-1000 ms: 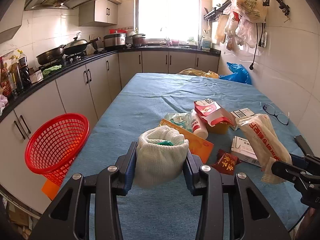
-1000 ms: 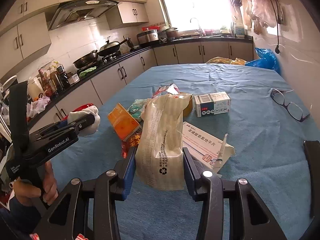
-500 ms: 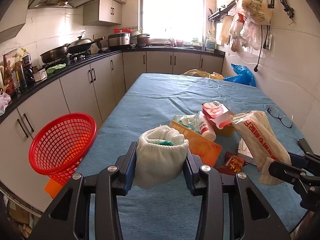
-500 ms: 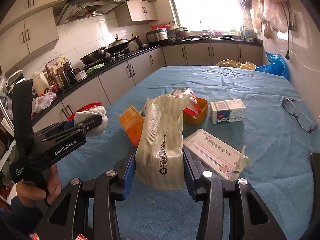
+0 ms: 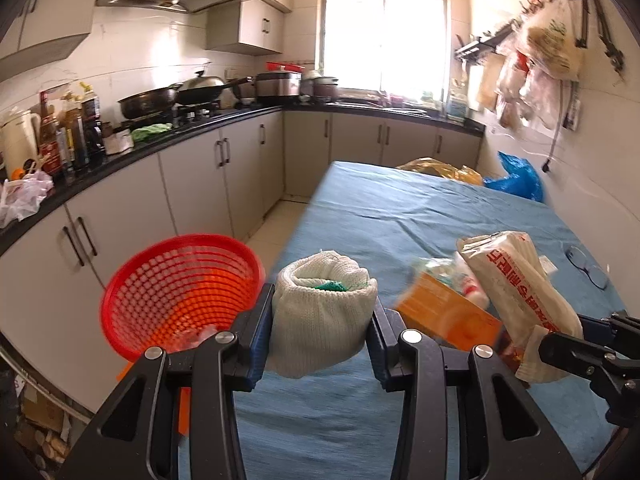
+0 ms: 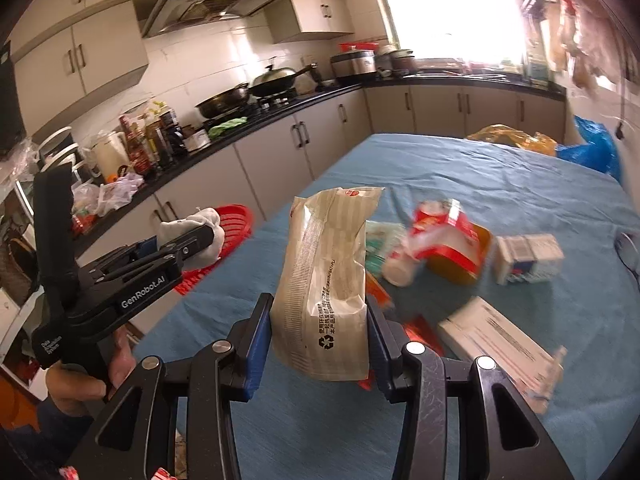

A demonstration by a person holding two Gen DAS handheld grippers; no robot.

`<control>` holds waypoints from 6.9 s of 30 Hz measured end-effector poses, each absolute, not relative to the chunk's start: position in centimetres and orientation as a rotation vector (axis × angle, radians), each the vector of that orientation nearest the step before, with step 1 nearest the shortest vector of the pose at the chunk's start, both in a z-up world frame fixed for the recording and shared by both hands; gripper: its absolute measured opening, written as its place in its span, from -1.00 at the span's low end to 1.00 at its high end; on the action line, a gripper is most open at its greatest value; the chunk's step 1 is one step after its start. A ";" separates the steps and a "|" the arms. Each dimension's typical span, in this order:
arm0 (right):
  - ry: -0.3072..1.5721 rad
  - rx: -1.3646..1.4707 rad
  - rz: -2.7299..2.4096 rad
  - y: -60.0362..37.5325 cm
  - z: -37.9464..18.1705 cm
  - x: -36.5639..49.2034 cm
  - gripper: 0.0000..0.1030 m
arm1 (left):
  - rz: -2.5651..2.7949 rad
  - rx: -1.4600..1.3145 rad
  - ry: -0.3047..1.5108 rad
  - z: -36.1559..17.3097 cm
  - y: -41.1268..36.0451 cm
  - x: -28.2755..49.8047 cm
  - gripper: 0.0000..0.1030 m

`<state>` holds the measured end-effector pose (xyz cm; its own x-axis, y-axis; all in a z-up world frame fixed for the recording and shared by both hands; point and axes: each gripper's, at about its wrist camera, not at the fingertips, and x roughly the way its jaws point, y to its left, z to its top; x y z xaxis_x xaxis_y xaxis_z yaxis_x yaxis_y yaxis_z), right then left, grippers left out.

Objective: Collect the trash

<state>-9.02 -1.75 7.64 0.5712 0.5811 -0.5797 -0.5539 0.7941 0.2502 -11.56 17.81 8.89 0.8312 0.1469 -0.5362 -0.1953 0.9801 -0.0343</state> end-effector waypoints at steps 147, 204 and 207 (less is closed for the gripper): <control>0.633 0.320 0.221 -18.8 2.4 -9.2 -0.87 | -0.232 0.110 0.760 2.9 2.6 -7.7 -0.31; 0.576 0.349 0.244 -19.1 2.8 -9.8 -0.87 | -0.219 0.062 0.600 5.1 4.2 -10.1 -0.30; 0.583 0.361 0.250 -19.2 2.9 -9.8 -0.87 | -0.213 0.064 0.605 5.2 4.2 -10.3 -0.30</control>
